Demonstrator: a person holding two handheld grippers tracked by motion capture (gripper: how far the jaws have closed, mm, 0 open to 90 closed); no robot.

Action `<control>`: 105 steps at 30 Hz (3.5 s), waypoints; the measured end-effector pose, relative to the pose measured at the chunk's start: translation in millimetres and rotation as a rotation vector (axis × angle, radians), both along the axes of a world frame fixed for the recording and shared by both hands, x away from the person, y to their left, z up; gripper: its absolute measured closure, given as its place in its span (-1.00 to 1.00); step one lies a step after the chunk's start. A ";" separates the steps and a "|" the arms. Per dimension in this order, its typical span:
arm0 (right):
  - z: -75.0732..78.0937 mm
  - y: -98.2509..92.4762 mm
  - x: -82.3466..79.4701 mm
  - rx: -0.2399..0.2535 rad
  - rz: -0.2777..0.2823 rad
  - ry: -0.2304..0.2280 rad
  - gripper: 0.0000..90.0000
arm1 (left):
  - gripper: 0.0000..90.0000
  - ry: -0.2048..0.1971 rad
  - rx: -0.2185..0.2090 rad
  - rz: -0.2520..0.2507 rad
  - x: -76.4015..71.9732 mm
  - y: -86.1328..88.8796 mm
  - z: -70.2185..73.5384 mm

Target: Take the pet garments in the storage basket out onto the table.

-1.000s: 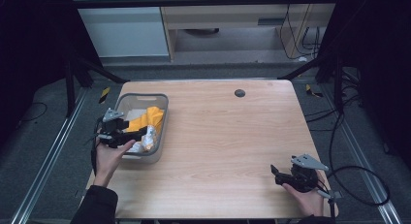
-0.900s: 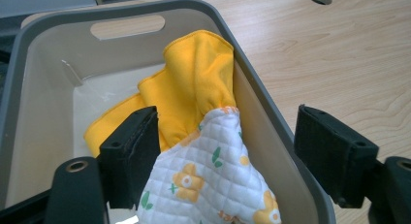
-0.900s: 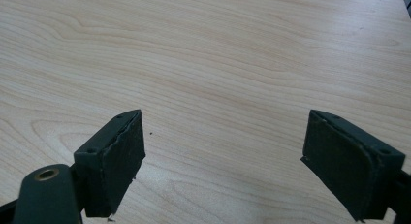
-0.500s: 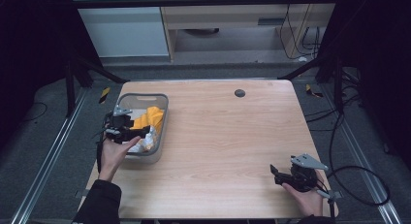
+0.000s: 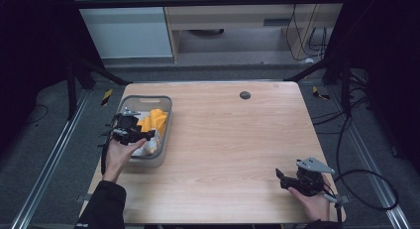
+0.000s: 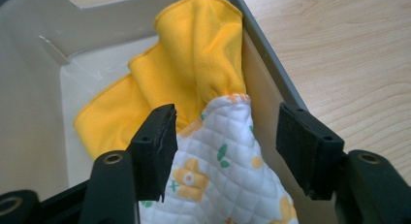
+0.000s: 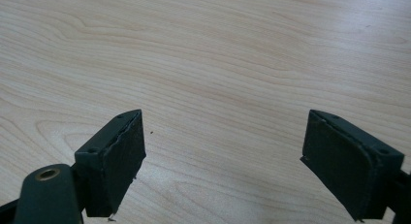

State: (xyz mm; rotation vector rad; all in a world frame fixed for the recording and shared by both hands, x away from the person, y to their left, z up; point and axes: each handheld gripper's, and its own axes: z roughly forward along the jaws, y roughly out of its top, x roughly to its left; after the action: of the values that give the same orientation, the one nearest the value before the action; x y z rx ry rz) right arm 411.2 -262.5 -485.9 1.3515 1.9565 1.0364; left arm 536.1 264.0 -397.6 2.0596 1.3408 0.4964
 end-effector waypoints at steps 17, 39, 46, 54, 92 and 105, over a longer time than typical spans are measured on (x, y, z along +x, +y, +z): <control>-1.0 0.4 0.5 -0.001 0.009 0.011 -0.66 | 0.07 0.088 0.033 -0.022 9.0 -14.4 -17.5; -2.5 1.6 1.0 0.006 0.013 0.037 -0.67 | 0.69 0.186 0.092 0.029 19.5 -16.5 -28.2; -3.1 1.5 1.3 0.000 0.016 0.036 -0.67 | 0.78 0.172 0.081 0.039 17.8 -14.0 -25.1; -3.2 1.4 0.8 0.000 0.014 0.031 -0.67 | 0.82 0.137 0.065 0.047 12.0 -6.0 -10.7; -1.0 -0.3 -0.4 0.004 0.007 0.018 -0.67 | 0.84 -0.091 0.010 -0.046 -29.0 -2.3 77.4; -0.7 -0.1 -0.5 0.001 0.008 0.016 -0.67 | 0.84 -0.117 -0.009 -0.095 -40.1 -11.3 96.8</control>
State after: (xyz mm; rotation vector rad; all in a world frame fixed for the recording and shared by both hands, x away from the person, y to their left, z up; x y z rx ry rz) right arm 410.6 -262.6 -486.6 1.3582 1.9743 1.0337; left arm 496.0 252.7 -300.8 2.0437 1.1692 0.5591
